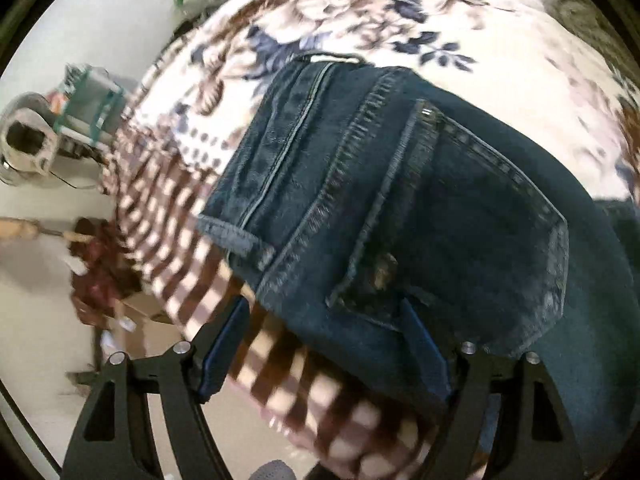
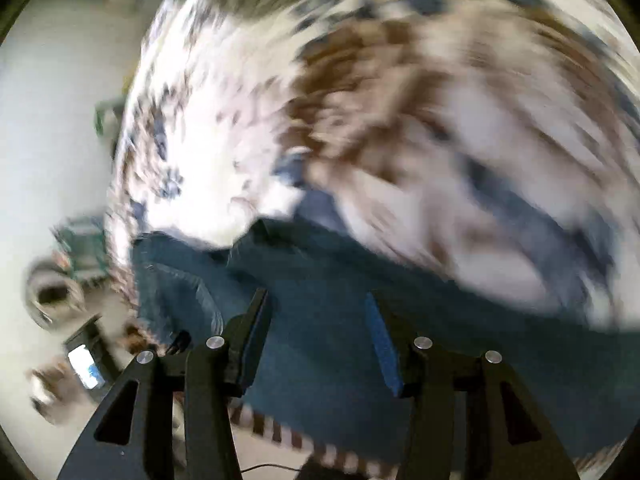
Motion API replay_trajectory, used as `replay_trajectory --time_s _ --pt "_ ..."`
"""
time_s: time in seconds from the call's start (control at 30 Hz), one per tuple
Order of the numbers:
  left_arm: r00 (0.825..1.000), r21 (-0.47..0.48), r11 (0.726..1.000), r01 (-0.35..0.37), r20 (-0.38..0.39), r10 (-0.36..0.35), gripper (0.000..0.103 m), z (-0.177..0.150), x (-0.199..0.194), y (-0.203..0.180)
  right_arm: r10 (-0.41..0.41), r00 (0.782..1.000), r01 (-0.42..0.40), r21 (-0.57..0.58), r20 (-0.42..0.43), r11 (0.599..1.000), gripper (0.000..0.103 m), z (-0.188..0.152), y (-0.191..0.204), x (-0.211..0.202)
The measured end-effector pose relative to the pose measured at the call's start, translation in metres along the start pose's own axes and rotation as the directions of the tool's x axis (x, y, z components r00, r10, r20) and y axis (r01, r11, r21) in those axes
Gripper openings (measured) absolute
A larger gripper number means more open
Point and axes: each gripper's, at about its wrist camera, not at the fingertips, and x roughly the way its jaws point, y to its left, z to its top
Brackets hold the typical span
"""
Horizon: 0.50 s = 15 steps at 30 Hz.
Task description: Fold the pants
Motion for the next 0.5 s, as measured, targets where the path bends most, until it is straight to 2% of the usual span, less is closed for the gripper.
replay_trajectory --time_s 0.1,0.17,0.3,0.37,0.4,0.47,0.5 --pt "1.0 0.018 1.0 0.024 -0.007 -0.024 0.078 0.003 0.009 -0.002 -0.077 0.996 0.074 -0.057 -0.055 0.996 0.051 0.025 0.027 0.036" --pt "1.0 0.031 0.999 0.029 0.003 -0.029 0.078 0.002 0.01 -0.003 -0.079 0.993 0.072 -0.076 -0.088 0.995 0.051 0.032 0.034 0.051" --pt "0.998 0.034 0.998 0.056 0.01 -0.057 0.08 0.001 0.013 0.001 -0.107 0.991 0.096 -0.127 -0.078 0.987 0.049 0.032 0.048 0.06" --pt "0.998 0.037 0.997 0.066 0.007 -0.066 0.083 0.003 0.012 0.003 -0.105 0.992 0.09 -0.184 -0.074 0.979 0.023 0.028 0.058 0.063" --pt "0.997 0.037 0.997 0.074 0.005 -0.074 0.084 0.004 0.013 0.004 -0.13 0.989 0.113 -0.22 -0.066 0.969 0.022 0.024 0.064 0.062" --pt "0.996 0.038 0.995 0.092 0.003 -0.092 0.084 0.004 0.015 0.008 -0.172 0.984 0.155 -0.281 -0.038 0.947 0.01 0.02 0.074 0.06" --pt "0.995 0.039 0.994 0.1 0.005 -0.101 0.085 0.004 0.015 0.009 -0.181 0.983 0.165 -0.279 -0.031 0.946 0.009 0.021 0.076 0.06"
